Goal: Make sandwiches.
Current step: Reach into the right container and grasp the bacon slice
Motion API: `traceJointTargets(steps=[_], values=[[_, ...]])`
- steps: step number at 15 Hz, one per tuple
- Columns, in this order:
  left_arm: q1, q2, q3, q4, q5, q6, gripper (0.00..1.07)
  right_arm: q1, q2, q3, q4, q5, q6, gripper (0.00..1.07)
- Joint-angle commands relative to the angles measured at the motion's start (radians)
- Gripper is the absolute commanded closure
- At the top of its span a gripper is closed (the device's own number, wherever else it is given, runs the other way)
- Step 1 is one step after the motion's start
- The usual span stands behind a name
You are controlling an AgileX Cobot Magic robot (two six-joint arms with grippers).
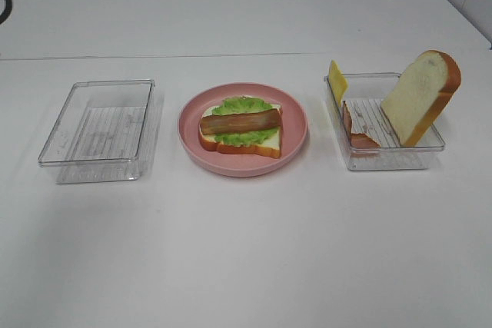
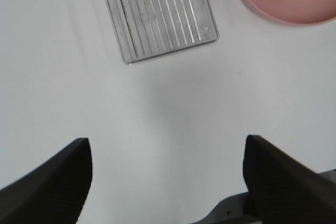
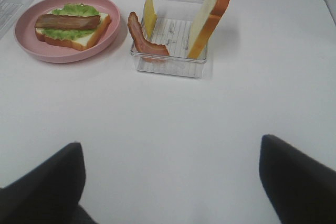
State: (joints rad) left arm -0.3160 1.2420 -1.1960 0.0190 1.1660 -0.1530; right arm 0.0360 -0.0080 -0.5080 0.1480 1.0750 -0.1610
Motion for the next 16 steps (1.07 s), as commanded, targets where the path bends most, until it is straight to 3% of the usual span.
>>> traceJointTargets(steps=[1,5,8,10,12,16], values=[[0.004,-0.100,0.098,0.006,0.001,-0.007,0.31,-0.001,-0.009,0.001,-0.004,-0.009,-0.004,0.22],[0.004,-0.401,0.385,0.004,-0.026,-0.007,0.31,-0.001,-0.009,0.001,-0.004,-0.009,-0.004,0.22],[0.004,-0.626,0.511,0.004,-0.077,0.018,0.31,-0.001,-0.009,0.001,-0.004,-0.009,-0.004,0.22],[0.004,-0.733,0.551,0.004,-0.089,0.049,0.31,-0.001,-0.009,0.001,-0.004,-0.009,-0.004,0.22],[0.004,-0.957,0.626,0.004,-0.114,0.068,0.31,-0.001,-0.009,0.001,-0.035,-0.011,-0.004,0.22],[0.004,-1.164,0.681,0.004,-0.142,0.137,0.31,-0.001,0.043,-0.017,-0.068,-0.047,0.015,0.22]])
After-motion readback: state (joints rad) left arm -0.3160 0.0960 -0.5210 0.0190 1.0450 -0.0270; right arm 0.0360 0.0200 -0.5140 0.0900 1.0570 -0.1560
